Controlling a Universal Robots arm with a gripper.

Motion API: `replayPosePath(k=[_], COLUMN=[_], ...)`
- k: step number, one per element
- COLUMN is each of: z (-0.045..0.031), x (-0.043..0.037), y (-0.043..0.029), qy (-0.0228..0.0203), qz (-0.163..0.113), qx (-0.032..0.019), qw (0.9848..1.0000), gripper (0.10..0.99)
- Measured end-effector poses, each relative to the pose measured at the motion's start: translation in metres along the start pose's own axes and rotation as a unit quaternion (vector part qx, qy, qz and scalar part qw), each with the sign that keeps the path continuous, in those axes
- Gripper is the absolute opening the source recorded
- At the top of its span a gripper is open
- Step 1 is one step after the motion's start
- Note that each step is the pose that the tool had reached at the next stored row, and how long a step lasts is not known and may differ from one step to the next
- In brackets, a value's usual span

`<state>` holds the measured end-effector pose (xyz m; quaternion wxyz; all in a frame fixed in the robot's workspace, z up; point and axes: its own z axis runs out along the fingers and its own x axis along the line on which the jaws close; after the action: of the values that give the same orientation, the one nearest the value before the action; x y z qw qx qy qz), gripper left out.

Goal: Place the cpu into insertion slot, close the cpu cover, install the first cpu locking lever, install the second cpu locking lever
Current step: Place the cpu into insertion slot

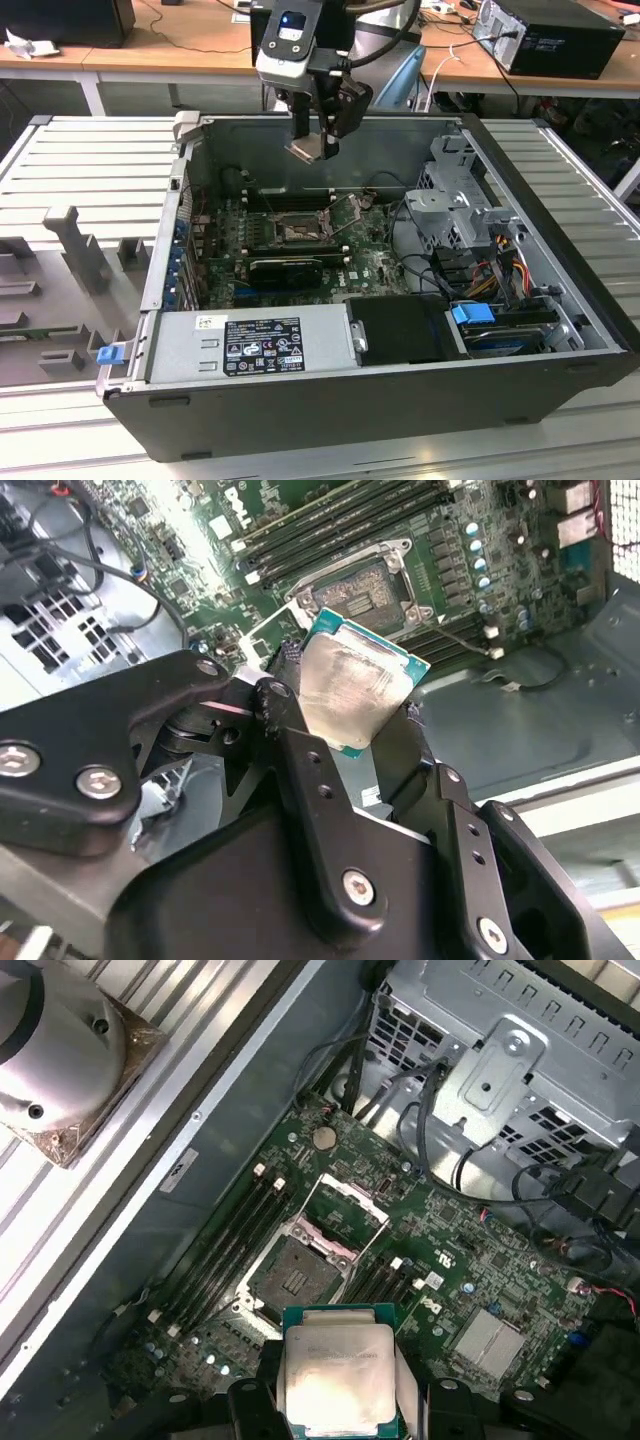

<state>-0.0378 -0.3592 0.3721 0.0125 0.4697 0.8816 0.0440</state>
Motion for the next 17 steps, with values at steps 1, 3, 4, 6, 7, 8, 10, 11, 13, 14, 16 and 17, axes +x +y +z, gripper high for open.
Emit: replayPosePath(k=[1,3,4,6,7,8,10,11,13,14,16,17], z=[0.0001,0.0002,0.0002,0.0003,0.0003,0.0004,0.0005,0.0005,0.0005,0.0006,0.0006,0.0006], x=[0.0000,0.0000,0.0000,0.0000,0.0000,0.0000,0.0000,0.0000,0.0000,0.0000,0.0000,0.0000], y=[0.0000,0.0000,0.0000,0.0000,0.0000,0.0000,0.0000,0.0000,-0.0001,0.0000,-0.0001,-0.0001], qy=[-0.0014,-0.0029,-0.0035,-0.0045,-0.0050,-0.0055,-0.0071,-0.0076,-0.0085,-0.0089,-0.0097,-0.0103], qz=[0.016,0.033,0.038,0.050,0.056,0.061,0.079,0.084,0.095,0.099,0.108,0.114], qx=[-0.0003,-0.0006,-0.0008,-0.0010,-0.0011,-0.0012,-0.0015,-0.0016,-0.0018,-0.0019,-0.0021,-0.0022], qw=[0.9999,0.9995,0.9993,0.9987,0.9984,0.9981,0.9968,0.9964,0.9954,0.9950,0.9941,0.9934], gripper=[0.525,0.525,0.525,0.525,0.525,0.525,0.525,0.525,0.525,0.525,0.525,0.525])
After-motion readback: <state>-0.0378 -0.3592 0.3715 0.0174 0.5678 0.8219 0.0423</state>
